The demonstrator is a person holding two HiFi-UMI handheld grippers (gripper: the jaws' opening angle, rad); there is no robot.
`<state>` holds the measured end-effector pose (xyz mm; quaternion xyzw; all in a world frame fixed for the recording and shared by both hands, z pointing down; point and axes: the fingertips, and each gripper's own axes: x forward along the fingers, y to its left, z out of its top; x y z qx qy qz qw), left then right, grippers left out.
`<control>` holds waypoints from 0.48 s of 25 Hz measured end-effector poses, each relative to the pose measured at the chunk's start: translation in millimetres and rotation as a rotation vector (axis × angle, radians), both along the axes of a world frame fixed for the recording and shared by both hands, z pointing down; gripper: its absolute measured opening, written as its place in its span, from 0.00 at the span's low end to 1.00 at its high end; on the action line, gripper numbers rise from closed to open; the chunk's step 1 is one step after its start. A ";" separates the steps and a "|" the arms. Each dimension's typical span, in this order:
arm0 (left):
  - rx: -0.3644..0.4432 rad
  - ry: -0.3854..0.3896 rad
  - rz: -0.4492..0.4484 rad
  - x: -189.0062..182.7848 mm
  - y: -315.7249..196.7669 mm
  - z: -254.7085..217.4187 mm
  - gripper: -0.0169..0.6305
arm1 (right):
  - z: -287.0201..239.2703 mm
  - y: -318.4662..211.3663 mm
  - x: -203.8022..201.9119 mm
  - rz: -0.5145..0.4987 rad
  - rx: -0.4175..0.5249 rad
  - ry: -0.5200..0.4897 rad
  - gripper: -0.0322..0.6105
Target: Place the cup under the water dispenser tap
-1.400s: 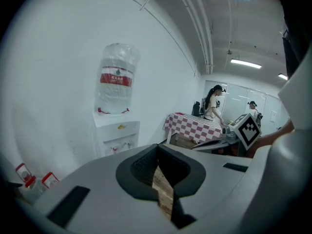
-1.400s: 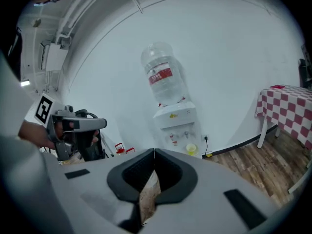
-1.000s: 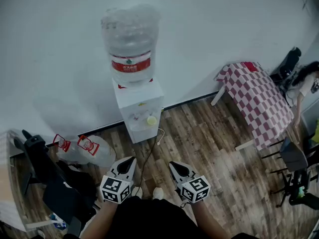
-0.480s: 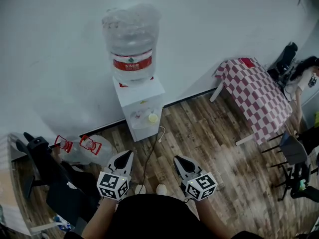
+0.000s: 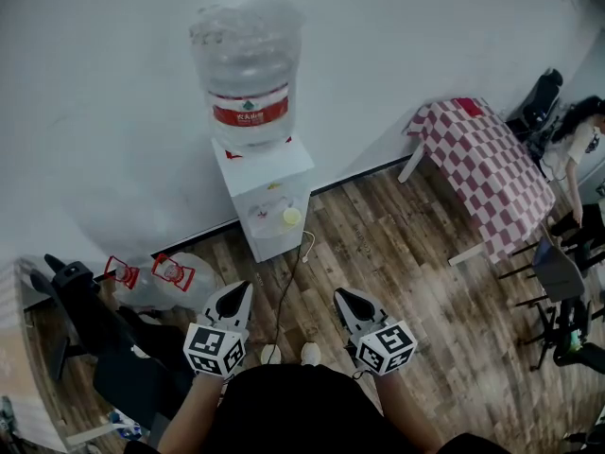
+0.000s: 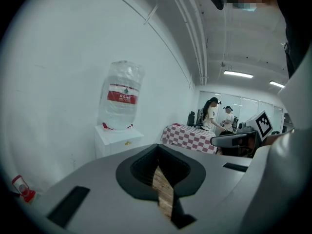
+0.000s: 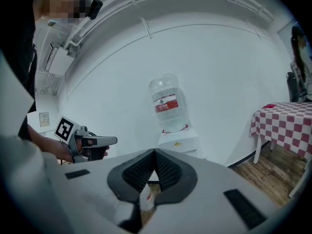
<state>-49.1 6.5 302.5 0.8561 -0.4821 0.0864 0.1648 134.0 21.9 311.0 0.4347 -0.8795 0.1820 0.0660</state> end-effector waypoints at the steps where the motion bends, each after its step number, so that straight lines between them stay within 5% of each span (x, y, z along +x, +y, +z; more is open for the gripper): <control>1: -0.001 0.000 -0.001 -0.8 -0.4 0.6 0.05 | 1.1 0.1 0.1 0.001 -0.003 0.005 0.08; 12: -0.003 -0.005 0.009 -6.1 -6.2 3.5 0.05 | 3.3 -5.9 -6.2 -0.001 -0.006 0.037 0.08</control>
